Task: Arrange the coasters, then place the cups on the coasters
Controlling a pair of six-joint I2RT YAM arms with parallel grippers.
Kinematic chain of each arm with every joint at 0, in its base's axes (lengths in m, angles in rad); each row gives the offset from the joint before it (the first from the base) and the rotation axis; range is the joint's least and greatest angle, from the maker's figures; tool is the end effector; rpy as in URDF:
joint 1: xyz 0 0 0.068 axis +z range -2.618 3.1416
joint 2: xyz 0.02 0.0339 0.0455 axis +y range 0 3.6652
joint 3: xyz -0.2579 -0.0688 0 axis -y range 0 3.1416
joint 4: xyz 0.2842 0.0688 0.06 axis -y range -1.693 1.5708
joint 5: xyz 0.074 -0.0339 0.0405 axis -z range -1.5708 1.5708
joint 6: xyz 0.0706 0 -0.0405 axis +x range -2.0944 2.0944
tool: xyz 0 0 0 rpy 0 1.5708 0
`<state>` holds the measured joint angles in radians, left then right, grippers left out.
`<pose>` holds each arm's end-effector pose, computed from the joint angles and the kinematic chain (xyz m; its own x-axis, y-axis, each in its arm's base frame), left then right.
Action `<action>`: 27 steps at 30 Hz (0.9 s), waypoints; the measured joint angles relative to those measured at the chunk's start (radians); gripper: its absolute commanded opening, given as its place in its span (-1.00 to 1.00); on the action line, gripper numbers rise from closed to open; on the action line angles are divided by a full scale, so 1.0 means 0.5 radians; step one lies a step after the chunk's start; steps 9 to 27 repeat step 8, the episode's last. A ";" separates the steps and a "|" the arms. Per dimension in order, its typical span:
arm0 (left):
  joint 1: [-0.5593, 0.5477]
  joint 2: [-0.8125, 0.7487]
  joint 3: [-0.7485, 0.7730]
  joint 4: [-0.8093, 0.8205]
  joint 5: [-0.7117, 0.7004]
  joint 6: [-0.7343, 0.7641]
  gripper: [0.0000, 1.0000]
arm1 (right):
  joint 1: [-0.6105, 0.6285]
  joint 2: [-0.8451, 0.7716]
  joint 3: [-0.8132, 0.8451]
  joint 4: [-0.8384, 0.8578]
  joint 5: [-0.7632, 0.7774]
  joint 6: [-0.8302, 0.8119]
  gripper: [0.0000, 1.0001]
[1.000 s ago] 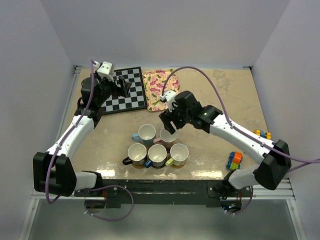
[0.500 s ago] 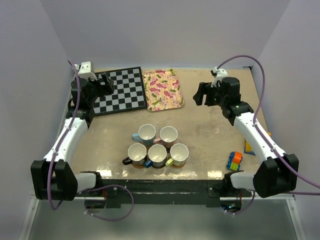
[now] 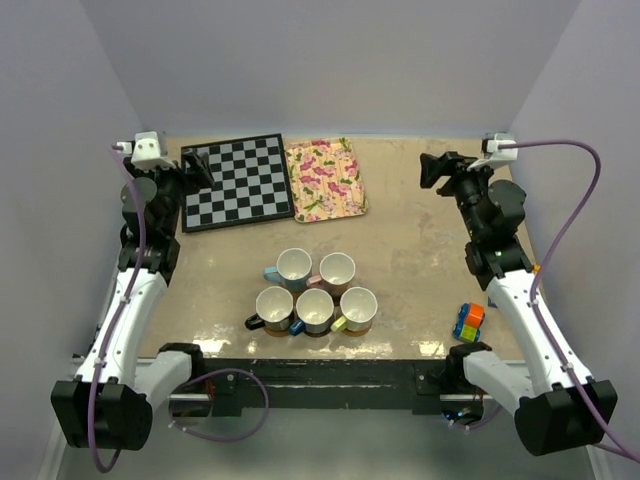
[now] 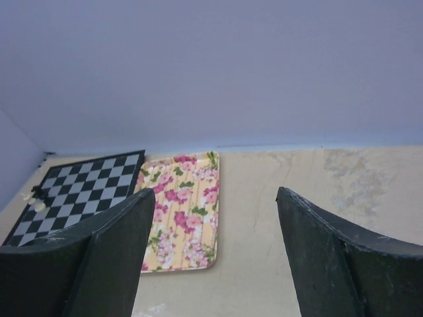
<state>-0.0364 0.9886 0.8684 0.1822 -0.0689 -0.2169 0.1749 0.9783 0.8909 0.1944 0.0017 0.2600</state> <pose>0.3117 -0.0065 0.3634 0.0674 -0.2173 -0.9738 -0.0183 0.9756 -0.2190 0.3034 0.0535 0.3778 0.0573 0.2712 -0.9608 -0.1936 0.9472 0.2558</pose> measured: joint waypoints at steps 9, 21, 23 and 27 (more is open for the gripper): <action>-0.022 0.002 -0.002 0.003 -0.040 0.005 0.89 | 0.000 -0.009 -0.074 0.105 0.034 -0.012 0.57; -0.022 0.002 -0.002 0.003 -0.040 0.005 0.89 | 0.000 -0.009 -0.074 0.105 0.034 -0.012 0.57; -0.022 0.002 -0.002 0.003 -0.040 0.005 0.89 | 0.000 -0.009 -0.074 0.105 0.034 -0.012 0.57; -0.022 0.002 -0.002 0.003 -0.040 0.005 0.89 | 0.000 -0.009 -0.074 0.105 0.034 -0.012 0.57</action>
